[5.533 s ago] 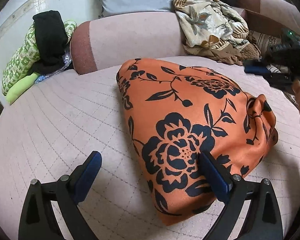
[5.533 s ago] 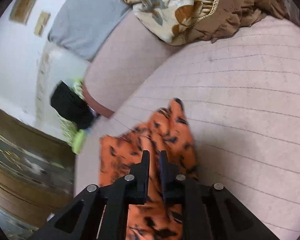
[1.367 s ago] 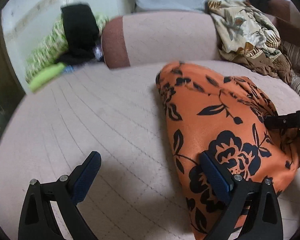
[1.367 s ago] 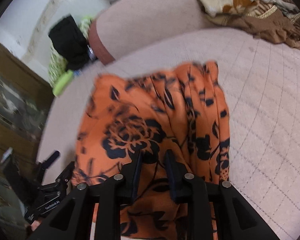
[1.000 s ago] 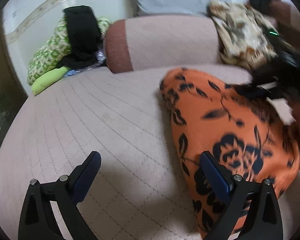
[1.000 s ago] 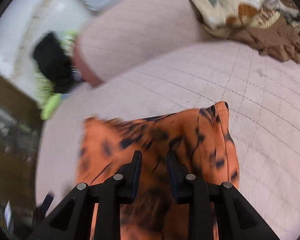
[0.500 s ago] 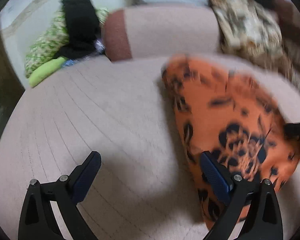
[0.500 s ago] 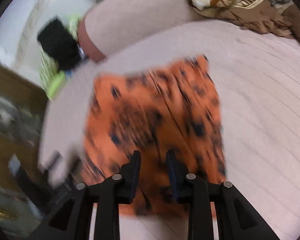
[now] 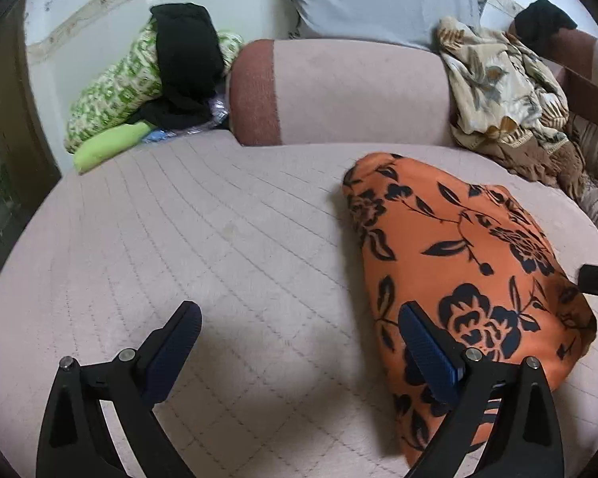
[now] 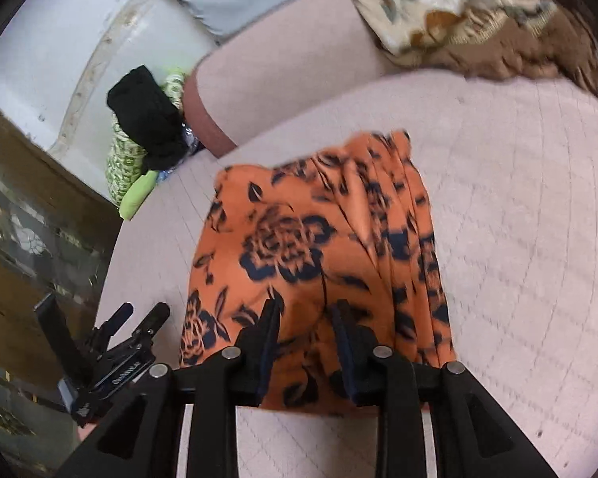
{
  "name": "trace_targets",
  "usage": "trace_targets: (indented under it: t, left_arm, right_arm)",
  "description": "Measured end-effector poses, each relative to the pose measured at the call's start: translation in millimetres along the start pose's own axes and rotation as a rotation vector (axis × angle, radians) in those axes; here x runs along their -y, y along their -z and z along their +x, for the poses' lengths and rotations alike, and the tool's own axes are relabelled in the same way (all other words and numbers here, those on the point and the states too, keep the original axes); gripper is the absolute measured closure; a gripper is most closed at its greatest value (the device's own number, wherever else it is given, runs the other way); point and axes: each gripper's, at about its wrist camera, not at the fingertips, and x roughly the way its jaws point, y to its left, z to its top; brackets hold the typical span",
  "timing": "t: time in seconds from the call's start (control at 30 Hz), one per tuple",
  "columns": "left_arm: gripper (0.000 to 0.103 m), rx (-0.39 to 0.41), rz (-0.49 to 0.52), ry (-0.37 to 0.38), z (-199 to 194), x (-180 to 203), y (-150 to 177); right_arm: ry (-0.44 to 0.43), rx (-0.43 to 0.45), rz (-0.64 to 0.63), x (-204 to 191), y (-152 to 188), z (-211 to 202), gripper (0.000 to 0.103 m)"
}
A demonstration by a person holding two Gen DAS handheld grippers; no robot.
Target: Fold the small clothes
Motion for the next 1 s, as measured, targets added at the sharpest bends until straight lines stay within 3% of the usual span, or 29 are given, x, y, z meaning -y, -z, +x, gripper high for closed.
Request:
trace_targets:
  t: [0.1, 0.23, 0.37, 0.5, 0.63, 0.73, 0.87, 0.9, 0.93, 1.0]
  left_arm:
    - [0.004, -0.103, 0.095, -0.051, 25.1, 18.1, 10.7]
    - [0.002, -0.098, 0.082, -0.07, 24.3, 16.1, 5.5]
    - [0.002, -0.089, 0.044, -0.071, 24.9, 9.1, 2.2]
    - [0.002, -0.106, 0.058, -0.063, 29.4, 9.5, 4.5]
    - [0.002, -0.127, 0.053, -0.055, 35.0, 7.8, 6.6]
    - [0.002, -0.131, 0.028, -0.035, 34.9, 2.2, 4.3]
    - [0.002, -0.077, -0.01, 0.004, 21.9, -1.4, -0.2]
    - [0.002, -0.064, -0.032, 0.041, 16.7, -3.2, -1.9]
    - [0.002, -0.055, -0.047, 0.071, 14.0, -4.8, -3.0]
    - [0.002, -0.05, -0.071, 0.133, 11.1, -5.7, -3.0]
  right_arm:
    - [0.075, -0.137, 0.004, 6.4, 2.1, 45.9, 0.069]
    - [0.087, -0.105, -0.066, -15.7, -19.7, 44.0, 0.068]
    - [-0.052, -0.118, -0.03, -40.5, -51.2, 56.9, 0.069]
    - [-0.014, -0.166, -0.053, -72.7, -84.2, 112.3, 0.069]
    - [0.063, -0.234, -0.039, -67.9, -88.6, 178.1, 0.067]
    - [0.039, -0.226, -0.035, -69.6, -90.7, 163.0, 0.068]
    - [-0.031, -0.162, -0.002, -45.3, -77.9, 98.7, 0.067]
    - [-0.035, -0.122, 0.005, -33.8, -71.5, 74.2, 0.063]
    - [-0.03, -0.091, 0.016, -24.5, -67.4, 56.9, 0.046]
    - [-0.012, 0.018, 0.057, 1.3, -59.1, 15.6, 0.029]
